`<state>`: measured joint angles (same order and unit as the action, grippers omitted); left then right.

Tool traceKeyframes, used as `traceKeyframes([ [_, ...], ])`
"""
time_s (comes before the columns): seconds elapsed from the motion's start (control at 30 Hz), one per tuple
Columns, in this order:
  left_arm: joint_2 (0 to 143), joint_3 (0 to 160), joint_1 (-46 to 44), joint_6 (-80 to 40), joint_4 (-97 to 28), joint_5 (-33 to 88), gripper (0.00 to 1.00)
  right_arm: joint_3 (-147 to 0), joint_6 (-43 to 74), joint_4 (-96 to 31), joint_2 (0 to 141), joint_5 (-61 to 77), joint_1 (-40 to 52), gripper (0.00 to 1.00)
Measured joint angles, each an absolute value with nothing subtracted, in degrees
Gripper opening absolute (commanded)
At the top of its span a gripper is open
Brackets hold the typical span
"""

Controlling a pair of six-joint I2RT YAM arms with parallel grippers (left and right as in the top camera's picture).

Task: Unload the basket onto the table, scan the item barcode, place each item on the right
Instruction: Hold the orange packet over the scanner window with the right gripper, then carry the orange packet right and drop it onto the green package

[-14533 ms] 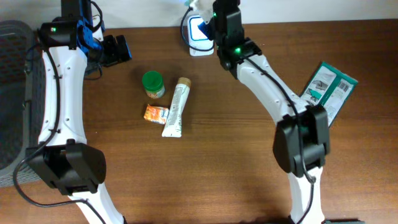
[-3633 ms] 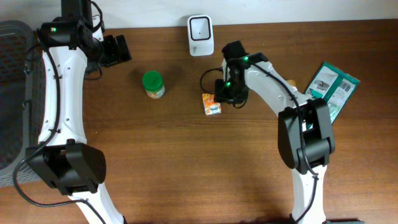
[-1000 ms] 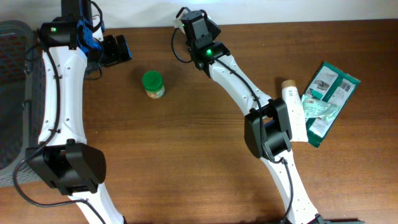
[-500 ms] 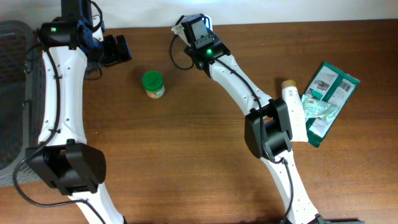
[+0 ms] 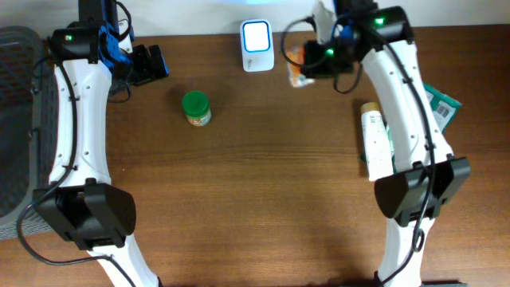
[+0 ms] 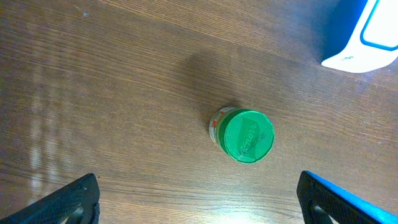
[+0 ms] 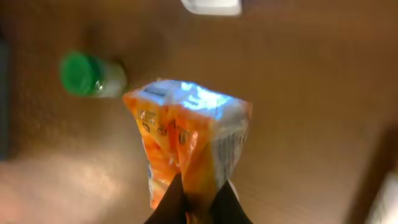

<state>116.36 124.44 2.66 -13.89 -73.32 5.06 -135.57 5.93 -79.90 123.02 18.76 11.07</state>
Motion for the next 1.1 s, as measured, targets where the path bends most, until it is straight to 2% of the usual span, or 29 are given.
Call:
traceKeyframes([
  [0.07,116.36,124.44,2.66,-13.89,-73.32,5.06,0.99,-135.33,6.55,-86.43,123.04,16.73,7.94,0.04],
  [0.2,116.36,124.44,2.66,-13.89,-73.28,5.04,0.99,-127.61,11.05,-87.42,123.07,9.96,2.31,0.04],
  [0.47,116.36,124.44,2.66,-13.89,-73.32,5.06,0.99,-107.20,14.41,-76.58,123.96,5.21,-10.39,0.07],
  [0.57,116.36,124.44,2.66,-13.89,-73.30,5.06,0.99,-106.59,14.87,-75.92,123.96,6.00,-14.72,0.27],
  [0.6,116.36,124.44,2.66,-13.89,-73.32,5.06,0.99,-106.59,15.18,-75.92,123.96,6.20,-16.19,0.46],
  [0.63,116.36,124.44,2.66,-13.89,-73.30,5.06,0.99,-106.59,14.98,-76.16,123.96,6.37,-16.97,0.59],
  [0.7,116.36,124.44,2.66,-13.89,-73.32,5.06,0.99,-106.59,13.87,-76.90,123.96,6.98,-16.82,0.72],
  [0.87,116.36,124.44,2.66,-13.89,-73.30,5.04,0.99,-108.40,7.18,-81.30,123.98,12.14,-13.15,0.78],
  [0.97,116.36,124.44,2.66,-13.89,-73.30,5.04,0.99,-116.16,5.54,-83.35,124.03,13.32,-6.68,0.80],
  [1.0,116.36,124.44,2.66,-13.89,-73.32,5.06,0.99,-118.74,5.41,-83.09,124.03,13.61,-3.95,0.98],
  [1.1,116.36,124.44,2.66,-13.89,-73.28,5.06,0.99,-122.67,6.09,-78.00,124.03,14.48,5.37,0.98],
])
